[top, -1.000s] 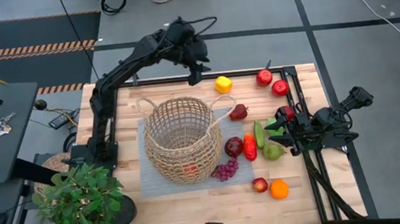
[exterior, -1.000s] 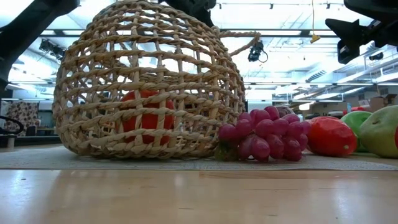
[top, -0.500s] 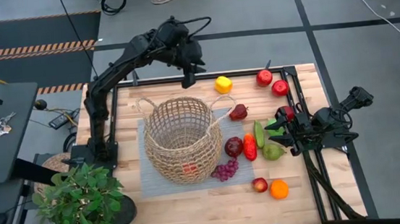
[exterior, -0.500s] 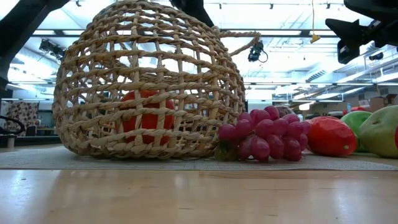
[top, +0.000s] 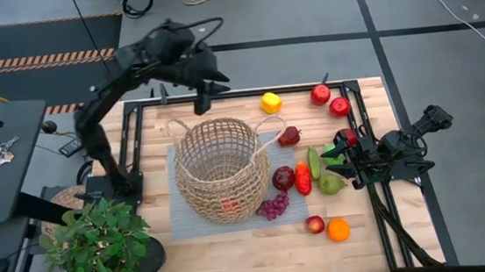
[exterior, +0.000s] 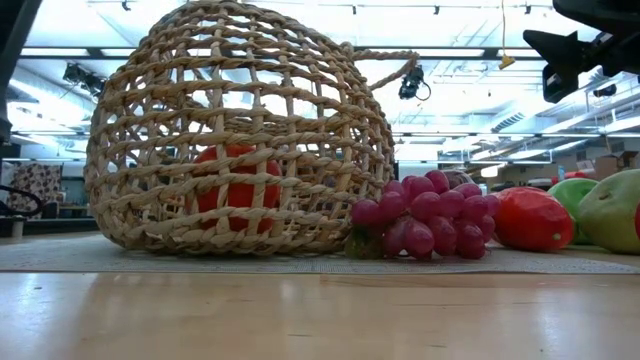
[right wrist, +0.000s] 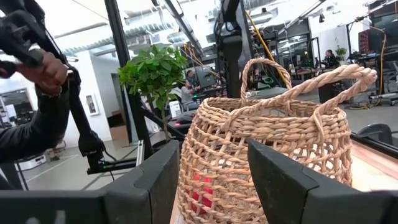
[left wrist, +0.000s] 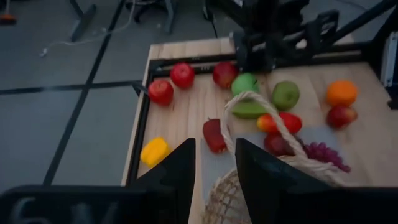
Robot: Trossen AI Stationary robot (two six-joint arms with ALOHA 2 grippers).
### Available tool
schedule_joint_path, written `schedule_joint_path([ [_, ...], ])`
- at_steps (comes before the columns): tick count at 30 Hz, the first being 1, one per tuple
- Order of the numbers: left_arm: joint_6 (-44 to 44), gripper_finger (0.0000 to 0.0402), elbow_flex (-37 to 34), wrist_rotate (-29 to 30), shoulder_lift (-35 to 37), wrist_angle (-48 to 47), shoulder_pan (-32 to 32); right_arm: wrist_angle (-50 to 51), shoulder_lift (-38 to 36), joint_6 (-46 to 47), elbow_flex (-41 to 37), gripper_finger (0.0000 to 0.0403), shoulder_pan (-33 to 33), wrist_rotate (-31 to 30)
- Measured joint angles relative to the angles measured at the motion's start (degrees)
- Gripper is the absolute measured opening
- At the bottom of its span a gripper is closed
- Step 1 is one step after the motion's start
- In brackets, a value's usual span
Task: Build produce basket
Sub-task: Put the bell pepper into the brown basket
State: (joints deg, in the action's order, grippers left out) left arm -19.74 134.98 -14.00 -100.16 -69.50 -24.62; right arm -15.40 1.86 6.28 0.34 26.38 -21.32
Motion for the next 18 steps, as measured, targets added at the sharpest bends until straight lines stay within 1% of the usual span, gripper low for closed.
schedule_joint_path([
  [5, 2.4, 0.0121, 0.0, 0.3, 4.7, -2.1, 0.1, 0.0, 0.0, 0.0, 0.0, 0.0197, 0.0, 0.0],
  [10, 4.5, 0.0121, -0.5, 2.4, 8.7, -3.9, 0.1, 0.0, 0.0, 0.0, 0.0, 0.0197, 0.0, 0.0],
  [14, 5.7, 0.0121, -6.4, 6.0, 13.7, -3.3, 0.5, 0.0, 0.0, 0.0, 0.0, 0.0197, 0.0, 0.0],
  [18, 7.4, 0.0121, -17.2, 7.4, 20.4, 1.7, 0.5, 0.0, 0.0, 0.0, 0.0, 0.0197, 0.0, 0.0],
])
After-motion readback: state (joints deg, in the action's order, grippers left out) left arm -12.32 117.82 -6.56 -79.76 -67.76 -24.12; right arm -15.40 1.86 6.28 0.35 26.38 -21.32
